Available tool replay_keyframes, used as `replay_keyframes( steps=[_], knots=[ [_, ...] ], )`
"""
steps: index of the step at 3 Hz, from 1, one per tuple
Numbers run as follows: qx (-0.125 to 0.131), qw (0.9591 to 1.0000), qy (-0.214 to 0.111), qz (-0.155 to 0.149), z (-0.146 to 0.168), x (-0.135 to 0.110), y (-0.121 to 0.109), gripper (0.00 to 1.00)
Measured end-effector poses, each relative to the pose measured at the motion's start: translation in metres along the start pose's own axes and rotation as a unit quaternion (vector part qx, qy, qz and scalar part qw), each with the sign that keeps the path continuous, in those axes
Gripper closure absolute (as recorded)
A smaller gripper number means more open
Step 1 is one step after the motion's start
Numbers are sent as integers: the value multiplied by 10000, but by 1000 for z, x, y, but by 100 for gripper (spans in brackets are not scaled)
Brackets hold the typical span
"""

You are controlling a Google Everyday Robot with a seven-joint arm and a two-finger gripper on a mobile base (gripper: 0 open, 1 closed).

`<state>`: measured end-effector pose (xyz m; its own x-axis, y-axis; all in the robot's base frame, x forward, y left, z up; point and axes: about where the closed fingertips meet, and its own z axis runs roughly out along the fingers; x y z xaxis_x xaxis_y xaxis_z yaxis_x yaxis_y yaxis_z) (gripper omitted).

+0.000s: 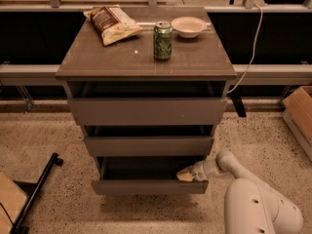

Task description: Open bottom drawer

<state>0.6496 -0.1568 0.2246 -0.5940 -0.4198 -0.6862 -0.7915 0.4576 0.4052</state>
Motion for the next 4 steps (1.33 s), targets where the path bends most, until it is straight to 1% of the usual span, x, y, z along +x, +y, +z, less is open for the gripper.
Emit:
replay_keyframes(
  steps=[1, 2, 3, 4],
  knots=[
    [-71, 9999, 120, 54, -14, 7, 18, 100],
    [-347, 9990, 237, 130, 2, 19, 43, 74],
    [-337, 9991, 234, 70, 4, 14, 42, 50],
    [-246, 9992, 177, -260, -4, -6, 52, 26]
  ],
)
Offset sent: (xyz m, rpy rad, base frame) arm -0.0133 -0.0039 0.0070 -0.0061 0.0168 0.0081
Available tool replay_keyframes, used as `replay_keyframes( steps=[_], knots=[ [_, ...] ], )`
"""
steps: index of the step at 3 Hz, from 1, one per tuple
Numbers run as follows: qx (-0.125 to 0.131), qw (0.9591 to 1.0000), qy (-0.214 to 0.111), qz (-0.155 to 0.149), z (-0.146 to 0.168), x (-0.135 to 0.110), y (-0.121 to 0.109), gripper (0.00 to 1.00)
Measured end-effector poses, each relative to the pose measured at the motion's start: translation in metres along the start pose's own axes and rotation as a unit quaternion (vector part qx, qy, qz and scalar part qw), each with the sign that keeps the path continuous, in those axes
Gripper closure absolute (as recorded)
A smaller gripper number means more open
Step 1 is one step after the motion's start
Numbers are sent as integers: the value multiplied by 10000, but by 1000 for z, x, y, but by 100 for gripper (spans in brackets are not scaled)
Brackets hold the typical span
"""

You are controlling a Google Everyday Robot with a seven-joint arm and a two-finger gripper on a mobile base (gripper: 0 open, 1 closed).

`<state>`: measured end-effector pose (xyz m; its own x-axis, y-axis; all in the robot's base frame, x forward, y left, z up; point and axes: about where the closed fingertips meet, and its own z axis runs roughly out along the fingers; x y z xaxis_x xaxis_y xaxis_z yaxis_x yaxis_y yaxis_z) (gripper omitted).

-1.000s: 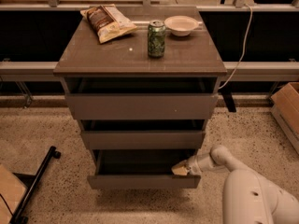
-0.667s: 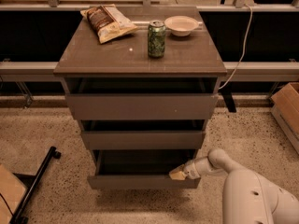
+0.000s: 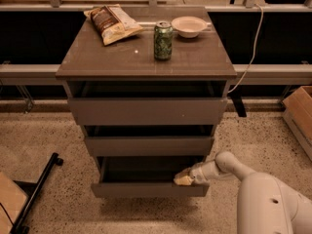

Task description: Open bottom drawer

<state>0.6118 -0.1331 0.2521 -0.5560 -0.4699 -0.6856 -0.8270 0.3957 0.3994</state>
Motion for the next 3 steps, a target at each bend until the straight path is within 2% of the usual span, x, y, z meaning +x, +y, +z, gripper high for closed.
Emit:
replay_keyframes(
  steps=[1, 2, 3],
  knots=[
    [45, 9996, 45, -265, -3, -15, 12, 3],
    [28, 9997, 197, -163, 2, -7, 10, 0],
    [-64, 9987, 449, 234, 15, 20, 2, 0]
  ],
)
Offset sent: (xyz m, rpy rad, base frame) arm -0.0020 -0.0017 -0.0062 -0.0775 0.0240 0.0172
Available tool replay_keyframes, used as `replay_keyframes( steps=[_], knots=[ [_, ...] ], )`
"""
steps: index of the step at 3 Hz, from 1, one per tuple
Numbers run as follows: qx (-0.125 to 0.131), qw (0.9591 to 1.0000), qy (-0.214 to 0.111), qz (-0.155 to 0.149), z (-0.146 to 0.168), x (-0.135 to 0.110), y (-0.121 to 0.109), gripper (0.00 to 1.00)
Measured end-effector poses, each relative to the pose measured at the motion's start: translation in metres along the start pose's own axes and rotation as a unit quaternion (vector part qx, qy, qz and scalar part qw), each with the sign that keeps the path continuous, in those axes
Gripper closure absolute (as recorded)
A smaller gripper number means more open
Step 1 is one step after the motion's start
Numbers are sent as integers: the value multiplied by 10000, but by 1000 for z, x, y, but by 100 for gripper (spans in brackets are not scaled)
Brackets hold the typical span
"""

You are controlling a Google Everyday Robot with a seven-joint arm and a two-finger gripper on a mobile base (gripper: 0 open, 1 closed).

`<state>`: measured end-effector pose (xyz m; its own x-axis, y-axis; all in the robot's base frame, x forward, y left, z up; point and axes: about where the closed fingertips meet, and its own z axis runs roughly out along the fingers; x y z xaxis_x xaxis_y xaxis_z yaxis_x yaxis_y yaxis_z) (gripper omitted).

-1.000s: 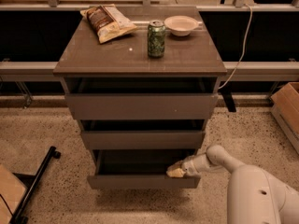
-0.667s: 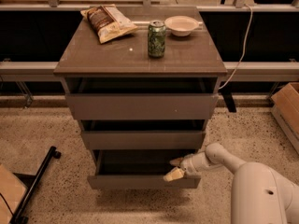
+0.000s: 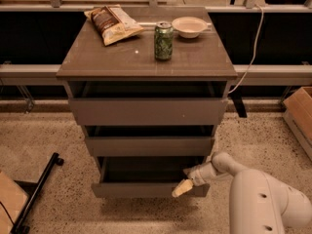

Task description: Open bottom drawer

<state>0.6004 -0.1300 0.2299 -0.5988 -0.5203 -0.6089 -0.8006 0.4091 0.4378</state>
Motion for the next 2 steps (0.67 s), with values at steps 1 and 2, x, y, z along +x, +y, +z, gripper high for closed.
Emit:
replay_keyframes(
  steps=[1, 2],
  knots=[
    [-93, 9981, 324, 511, 11, 33, -5, 0],
    [-111, 9950, 521, 841, 9, 51, -4, 10]
  ],
)
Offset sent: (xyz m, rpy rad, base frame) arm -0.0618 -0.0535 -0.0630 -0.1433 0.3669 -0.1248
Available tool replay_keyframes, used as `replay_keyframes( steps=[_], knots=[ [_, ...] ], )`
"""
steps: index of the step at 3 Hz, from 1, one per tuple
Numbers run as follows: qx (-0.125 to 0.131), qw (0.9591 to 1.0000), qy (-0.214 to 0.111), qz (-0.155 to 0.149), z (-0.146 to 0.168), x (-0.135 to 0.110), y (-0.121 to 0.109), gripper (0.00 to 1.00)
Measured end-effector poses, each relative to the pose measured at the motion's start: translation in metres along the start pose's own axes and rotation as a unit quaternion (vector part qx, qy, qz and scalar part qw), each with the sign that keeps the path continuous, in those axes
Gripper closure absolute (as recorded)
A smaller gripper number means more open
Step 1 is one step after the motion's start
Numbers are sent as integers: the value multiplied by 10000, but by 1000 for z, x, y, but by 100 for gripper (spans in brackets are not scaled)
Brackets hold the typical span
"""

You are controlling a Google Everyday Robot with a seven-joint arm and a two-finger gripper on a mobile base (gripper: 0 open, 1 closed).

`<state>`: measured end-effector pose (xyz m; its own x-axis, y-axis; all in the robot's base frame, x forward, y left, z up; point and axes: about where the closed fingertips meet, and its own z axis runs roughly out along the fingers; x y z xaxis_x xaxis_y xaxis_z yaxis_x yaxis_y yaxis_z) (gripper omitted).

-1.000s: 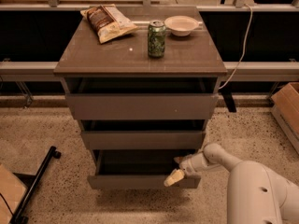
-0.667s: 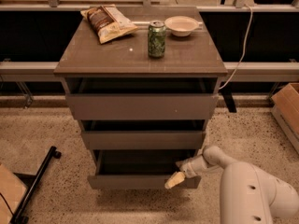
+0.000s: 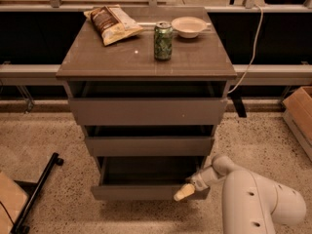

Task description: Open bottom drawer

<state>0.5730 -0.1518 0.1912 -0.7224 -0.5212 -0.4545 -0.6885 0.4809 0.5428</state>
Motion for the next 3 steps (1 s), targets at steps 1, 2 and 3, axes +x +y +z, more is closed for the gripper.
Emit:
replay_keyframes(
  steps=[1, 2, 3],
  knots=[
    [1, 10000, 1, 1, -3, -2, 2, 26],
    [63, 9995, 158, 262, -16, 14, 16, 50],
    [68, 9995, 163, 275, -16, 14, 16, 73]
  ],
)
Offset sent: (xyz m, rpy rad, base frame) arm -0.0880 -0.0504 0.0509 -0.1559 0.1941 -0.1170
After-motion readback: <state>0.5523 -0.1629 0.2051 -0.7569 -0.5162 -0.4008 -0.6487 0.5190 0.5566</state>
